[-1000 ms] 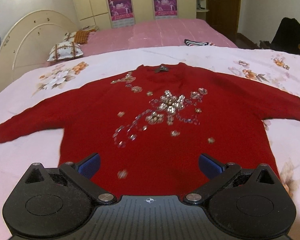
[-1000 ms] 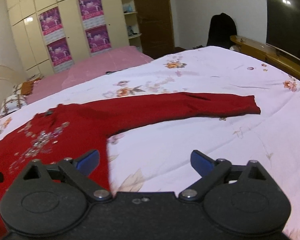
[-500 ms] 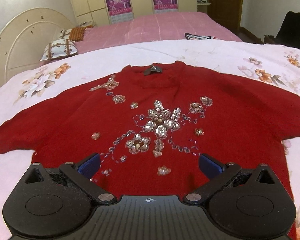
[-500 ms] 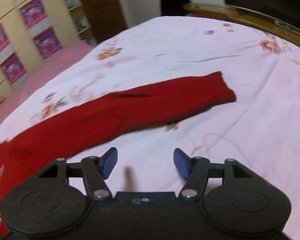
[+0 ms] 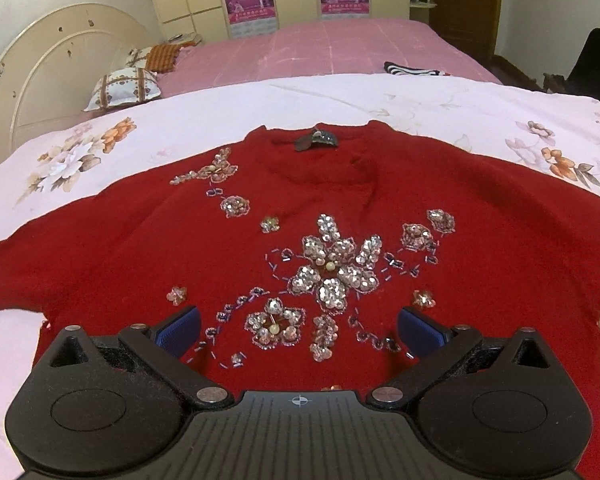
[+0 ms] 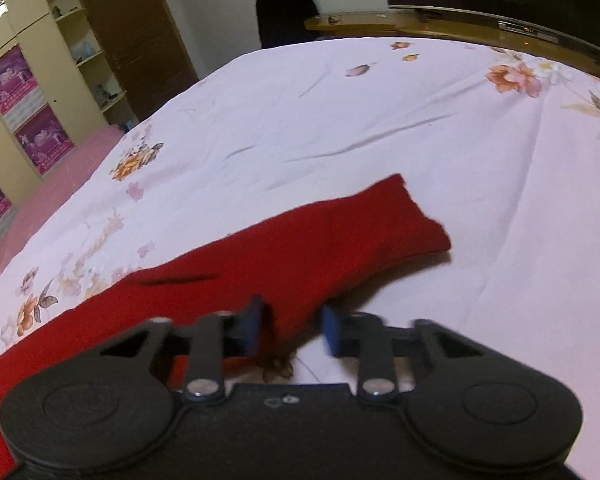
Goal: Fold small clothes
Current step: 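Fold the held sleeve across the sweater body with the right gripper, release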
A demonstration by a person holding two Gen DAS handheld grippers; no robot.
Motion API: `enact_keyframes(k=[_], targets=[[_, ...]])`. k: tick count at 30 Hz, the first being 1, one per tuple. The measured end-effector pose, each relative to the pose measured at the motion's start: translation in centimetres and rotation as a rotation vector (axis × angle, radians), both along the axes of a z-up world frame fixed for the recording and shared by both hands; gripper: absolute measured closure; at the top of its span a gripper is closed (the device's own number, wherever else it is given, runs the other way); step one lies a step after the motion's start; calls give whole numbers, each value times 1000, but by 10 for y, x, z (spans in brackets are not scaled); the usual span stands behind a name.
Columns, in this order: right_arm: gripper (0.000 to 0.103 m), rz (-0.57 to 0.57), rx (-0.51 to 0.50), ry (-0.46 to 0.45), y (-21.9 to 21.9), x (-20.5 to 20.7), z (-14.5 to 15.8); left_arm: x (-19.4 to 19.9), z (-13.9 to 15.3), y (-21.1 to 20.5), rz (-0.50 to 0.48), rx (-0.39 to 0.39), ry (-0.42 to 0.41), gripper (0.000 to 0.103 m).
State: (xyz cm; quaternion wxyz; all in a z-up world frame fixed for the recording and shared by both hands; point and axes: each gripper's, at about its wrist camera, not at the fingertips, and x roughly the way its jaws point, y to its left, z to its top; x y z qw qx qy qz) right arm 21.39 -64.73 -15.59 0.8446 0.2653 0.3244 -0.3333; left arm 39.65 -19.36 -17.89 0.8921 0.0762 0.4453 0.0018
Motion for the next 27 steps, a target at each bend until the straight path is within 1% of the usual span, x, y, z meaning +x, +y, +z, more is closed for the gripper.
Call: enact_keyframes(k=[1,4,6,8,11,12,14,16,18,20,21,22,23,24,25,27], targets=[[95,11,-12,-3,1,2,1,1,0,0,-1,4,-2,0],[96,46,-53,-34,9,7,7,3,2,5,-2,1,-4,0],[96,113,-101,-75,27,15,19,5,5,13,1,-12,-7,0],[96,203,-122,-121,50,28,34,6,10,23,17,-30,-12,0],[97,386,-167,-192,108,54,58,9,19,44,44,-73,-20,0],[97,451,-165,-218,130,63,64,9,22,51,51,-80,-28,0],[97,588,-138,-262,177,80,73,8,30,66,66,-89,-49,0],[97,730,-91,-287,227,94,76,6,38,81,82,-93,-71,0],[97,840,-42,-281,270,105,69,6,42,97,97,-102,-82,0],[96,945,25,-229,309,118,51,7,43,110,100,-127,-75,0],[95,980,57,-194,326,124,37,8,41,115,97,-142,-66,0],[92,1011,67,-146,341,129,23,9,38,119,92,-159,-53,0],[78,1028,65,-100,349,134,12,11,34,121,79,-183,-35,0],[69,1042,66,-43,357,138,1,13,31,121,65,-205,-18,0],[69,1044,67,-22,358,139,-4,14,27,120,45,-231,-2,0],[67,1039,68,-44,349,137,1,17,19,115,13,-262,19,0]])
